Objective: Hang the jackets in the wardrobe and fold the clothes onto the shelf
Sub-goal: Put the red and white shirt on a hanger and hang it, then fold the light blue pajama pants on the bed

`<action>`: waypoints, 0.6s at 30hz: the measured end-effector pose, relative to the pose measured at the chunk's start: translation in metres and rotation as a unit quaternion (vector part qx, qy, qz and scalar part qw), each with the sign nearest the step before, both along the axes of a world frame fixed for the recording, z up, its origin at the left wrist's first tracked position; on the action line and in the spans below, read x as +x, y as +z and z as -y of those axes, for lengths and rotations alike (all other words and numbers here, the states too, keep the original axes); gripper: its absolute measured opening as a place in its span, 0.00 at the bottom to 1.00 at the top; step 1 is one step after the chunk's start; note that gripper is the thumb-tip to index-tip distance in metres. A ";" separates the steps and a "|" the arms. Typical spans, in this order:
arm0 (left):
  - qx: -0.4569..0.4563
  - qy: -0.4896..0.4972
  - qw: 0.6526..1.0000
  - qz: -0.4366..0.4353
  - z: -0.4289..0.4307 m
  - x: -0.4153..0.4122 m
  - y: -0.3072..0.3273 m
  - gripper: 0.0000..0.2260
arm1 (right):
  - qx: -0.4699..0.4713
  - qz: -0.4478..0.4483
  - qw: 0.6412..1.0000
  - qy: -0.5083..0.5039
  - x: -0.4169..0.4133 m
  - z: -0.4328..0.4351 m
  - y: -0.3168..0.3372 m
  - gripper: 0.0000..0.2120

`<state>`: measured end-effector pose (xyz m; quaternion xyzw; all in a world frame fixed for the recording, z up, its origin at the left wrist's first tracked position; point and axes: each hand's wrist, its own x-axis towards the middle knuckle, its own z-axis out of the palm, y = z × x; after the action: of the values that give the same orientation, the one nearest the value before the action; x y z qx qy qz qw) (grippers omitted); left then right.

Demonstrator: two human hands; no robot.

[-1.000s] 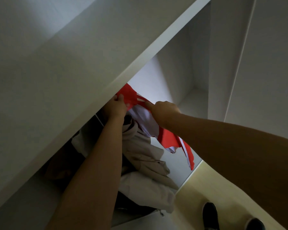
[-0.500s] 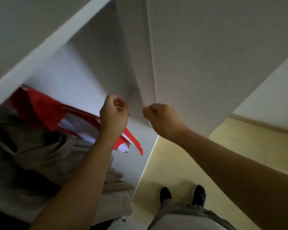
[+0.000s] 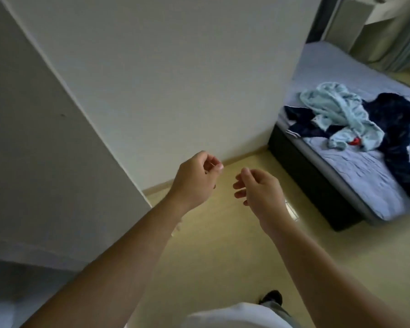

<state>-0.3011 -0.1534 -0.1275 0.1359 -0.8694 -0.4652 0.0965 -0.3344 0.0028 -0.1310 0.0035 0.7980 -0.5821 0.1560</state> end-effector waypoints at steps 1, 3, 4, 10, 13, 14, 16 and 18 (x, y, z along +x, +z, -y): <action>-0.001 -0.017 1.000 0.000 -0.023 -0.024 -0.001 0.05 | -0.005 0.003 1.000 -0.022 -0.018 -0.025 -0.001 0.12; 0.006 -0.044 0.999 0.010 -0.072 -0.069 -0.006 0.06 | -0.006 0.006 0.998 -0.062 -0.053 -0.077 -0.002 0.12; 0.009 -0.057 0.998 0.015 -0.097 -0.091 -0.010 0.06 | -0.007 0.003 0.997 -0.083 -0.071 -0.103 -0.003 0.12; 0.041 -0.135 0.989 0.051 -0.230 -0.201 -0.029 0.05 | -0.004 0.001 0.986 -0.164 -0.163 -0.241 -0.005 0.13; 0.040 -0.176 0.980 0.079 -0.289 -0.258 -0.037 0.05 | -0.005 0.007 0.980 -0.201 -0.207 -0.298 -0.007 0.13; 0.040 -0.189 0.977 0.086 -0.305 -0.277 -0.040 0.05 | -0.008 0.013 0.977 -0.212 -0.222 -0.315 -0.010 0.13; 0.044 -0.210 0.972 0.096 -0.337 -0.319 -0.049 0.05 | -0.012 0.025 0.972 -0.233 -0.255 -0.348 -0.018 0.13; 0.058 -0.226 0.967 0.106 -0.366 -0.360 -0.062 0.04 | 0.002 0.029 0.969 -0.246 -0.290 -0.380 -0.028 0.13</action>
<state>-0.6611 0.2122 -0.1893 -0.0101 -0.8542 -0.5075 -0.1123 -0.6248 0.3823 -0.1590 0.2171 0.7691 -0.6004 0.0305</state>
